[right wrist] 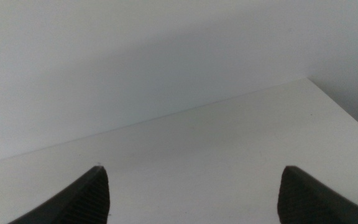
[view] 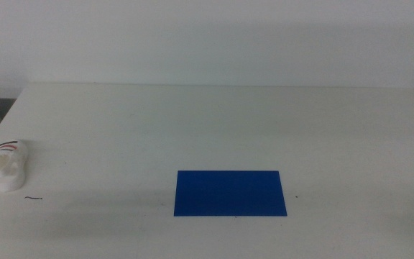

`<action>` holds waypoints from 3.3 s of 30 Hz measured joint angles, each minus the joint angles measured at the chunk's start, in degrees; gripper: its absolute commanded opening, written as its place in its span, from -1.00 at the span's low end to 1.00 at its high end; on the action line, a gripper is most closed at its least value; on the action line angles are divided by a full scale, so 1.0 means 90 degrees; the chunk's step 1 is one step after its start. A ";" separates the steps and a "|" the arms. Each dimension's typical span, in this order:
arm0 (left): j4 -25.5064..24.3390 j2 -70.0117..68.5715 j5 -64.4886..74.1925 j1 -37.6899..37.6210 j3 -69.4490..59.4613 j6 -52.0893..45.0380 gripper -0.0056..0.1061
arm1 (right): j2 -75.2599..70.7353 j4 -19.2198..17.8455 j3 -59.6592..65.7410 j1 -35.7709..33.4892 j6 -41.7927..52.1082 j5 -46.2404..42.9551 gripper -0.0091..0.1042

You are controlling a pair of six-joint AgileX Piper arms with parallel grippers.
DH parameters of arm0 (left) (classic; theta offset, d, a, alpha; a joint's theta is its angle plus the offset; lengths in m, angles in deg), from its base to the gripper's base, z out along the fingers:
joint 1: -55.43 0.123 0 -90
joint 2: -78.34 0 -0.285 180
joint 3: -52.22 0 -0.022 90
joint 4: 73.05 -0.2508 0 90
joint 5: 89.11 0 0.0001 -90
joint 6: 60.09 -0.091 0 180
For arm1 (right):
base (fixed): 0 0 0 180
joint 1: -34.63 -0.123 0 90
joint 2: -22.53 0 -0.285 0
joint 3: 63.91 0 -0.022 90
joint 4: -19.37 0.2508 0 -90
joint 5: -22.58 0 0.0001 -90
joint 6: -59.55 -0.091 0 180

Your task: Use one arm to grab the shoe from the table and place it on the mat.

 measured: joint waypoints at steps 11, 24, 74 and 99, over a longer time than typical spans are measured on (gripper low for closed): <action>-0.0212 0.0051 0.0143 0.0000 0.0051 0.0074 0.78 | 0.0000 0.0000 0.0000 0.0000 0.0000 0.0000 0.56; -0.0843 0.5634 0.5121 0.0300 0.5238 0.1215 0.78 | 0.0000 0.0000 0.0000 0.0000 0.0000 0.0000 0.56; 0.0033 1.2324 0.6268 -0.0927 1.0324 0.2183 -0.86 | 0.0000 0.0000 0.0000 0.0000 0.0000 0.0000 0.56; 0.0084 1.3356 0.6403 -0.4710 1.0872 0.4642 -0.86 | 0.0000 0.0000 0.0000 0.0000 0.0000 0.0000 0.56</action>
